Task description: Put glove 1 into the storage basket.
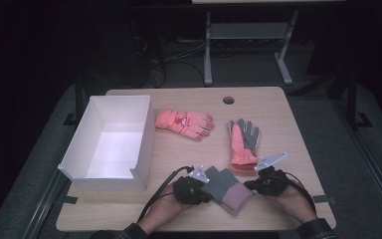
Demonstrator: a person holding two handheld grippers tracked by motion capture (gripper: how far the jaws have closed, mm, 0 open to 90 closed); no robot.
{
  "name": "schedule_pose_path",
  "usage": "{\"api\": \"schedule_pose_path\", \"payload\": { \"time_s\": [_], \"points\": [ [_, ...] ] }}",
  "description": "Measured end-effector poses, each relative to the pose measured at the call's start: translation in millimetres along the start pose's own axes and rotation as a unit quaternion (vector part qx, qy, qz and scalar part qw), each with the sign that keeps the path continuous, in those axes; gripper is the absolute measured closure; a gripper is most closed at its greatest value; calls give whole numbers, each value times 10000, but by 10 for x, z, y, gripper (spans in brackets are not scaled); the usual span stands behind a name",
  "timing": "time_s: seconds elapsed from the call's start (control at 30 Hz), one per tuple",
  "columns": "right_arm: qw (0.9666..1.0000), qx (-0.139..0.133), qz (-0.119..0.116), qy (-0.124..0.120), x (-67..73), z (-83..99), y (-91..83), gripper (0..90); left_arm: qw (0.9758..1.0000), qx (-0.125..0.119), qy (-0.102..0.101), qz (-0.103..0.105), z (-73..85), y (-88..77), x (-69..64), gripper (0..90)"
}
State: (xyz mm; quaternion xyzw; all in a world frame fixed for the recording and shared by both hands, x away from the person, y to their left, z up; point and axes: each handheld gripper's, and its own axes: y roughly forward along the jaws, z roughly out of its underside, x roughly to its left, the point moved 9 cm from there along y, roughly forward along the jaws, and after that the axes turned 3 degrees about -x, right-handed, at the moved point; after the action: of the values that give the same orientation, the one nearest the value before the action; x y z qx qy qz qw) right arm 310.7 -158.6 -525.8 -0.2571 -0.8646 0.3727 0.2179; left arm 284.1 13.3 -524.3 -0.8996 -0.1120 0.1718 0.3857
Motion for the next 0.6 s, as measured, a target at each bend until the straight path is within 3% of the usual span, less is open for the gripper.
{"api": "schedule_pose_path", "payload": {
  "time_s": [0.17,0.6],
  "points": [
    [9999,14,-134,-81,77,-12,39,900,9999,-47,-70,-129,-4,-45,88,896],
    [9978,86,-545,-354,379,-93,203,900,9974,-145,-501,-491,1,-179,493,896]
  ]
}}
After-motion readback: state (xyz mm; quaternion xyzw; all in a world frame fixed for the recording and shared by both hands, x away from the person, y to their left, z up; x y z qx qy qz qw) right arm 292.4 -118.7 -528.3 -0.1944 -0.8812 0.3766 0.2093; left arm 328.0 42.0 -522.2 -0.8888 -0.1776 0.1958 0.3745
